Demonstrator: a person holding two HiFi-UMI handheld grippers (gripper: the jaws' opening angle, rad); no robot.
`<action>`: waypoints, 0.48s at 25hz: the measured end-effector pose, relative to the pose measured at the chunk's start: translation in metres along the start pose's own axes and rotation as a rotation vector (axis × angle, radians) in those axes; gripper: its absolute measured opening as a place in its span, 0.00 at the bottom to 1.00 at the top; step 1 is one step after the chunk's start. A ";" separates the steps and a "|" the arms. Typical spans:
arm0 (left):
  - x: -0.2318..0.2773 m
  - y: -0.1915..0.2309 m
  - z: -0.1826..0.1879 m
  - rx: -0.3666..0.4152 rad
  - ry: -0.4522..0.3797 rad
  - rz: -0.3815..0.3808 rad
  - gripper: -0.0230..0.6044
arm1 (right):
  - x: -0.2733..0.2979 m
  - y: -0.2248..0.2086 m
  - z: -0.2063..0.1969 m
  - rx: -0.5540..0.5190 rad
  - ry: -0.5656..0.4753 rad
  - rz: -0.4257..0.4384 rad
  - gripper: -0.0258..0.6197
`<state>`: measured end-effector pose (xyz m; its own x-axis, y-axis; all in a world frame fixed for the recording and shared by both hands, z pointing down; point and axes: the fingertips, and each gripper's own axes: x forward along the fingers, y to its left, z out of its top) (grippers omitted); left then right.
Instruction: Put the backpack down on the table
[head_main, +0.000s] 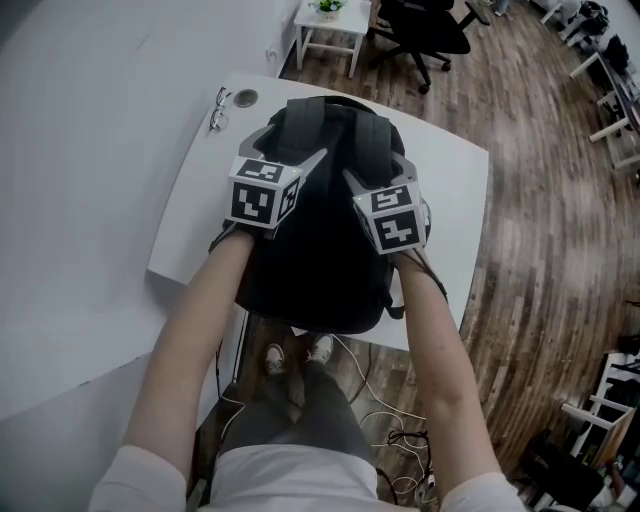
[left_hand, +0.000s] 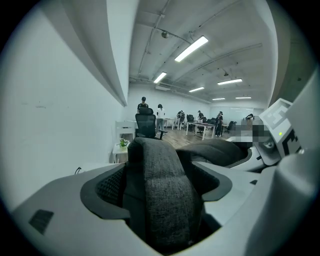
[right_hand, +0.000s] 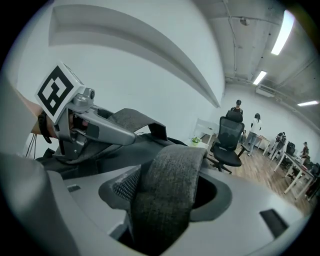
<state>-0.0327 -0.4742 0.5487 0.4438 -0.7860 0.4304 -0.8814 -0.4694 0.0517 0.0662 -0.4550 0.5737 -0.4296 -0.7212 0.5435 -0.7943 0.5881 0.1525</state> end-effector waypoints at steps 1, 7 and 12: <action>-0.002 -0.002 -0.001 0.010 0.006 -0.006 0.69 | -0.002 0.001 0.000 0.000 -0.001 -0.001 0.44; -0.014 -0.004 -0.005 0.027 0.015 -0.014 0.73 | -0.019 -0.001 0.010 0.013 -0.031 -0.046 0.46; -0.028 0.002 0.000 0.028 -0.002 -0.006 0.75 | -0.034 0.002 0.013 0.020 -0.037 -0.069 0.47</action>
<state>-0.0470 -0.4527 0.5367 0.4492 -0.7842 0.4281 -0.8741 -0.4848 0.0292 0.0733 -0.4344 0.5446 -0.3888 -0.7729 0.5014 -0.8310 0.5292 0.1714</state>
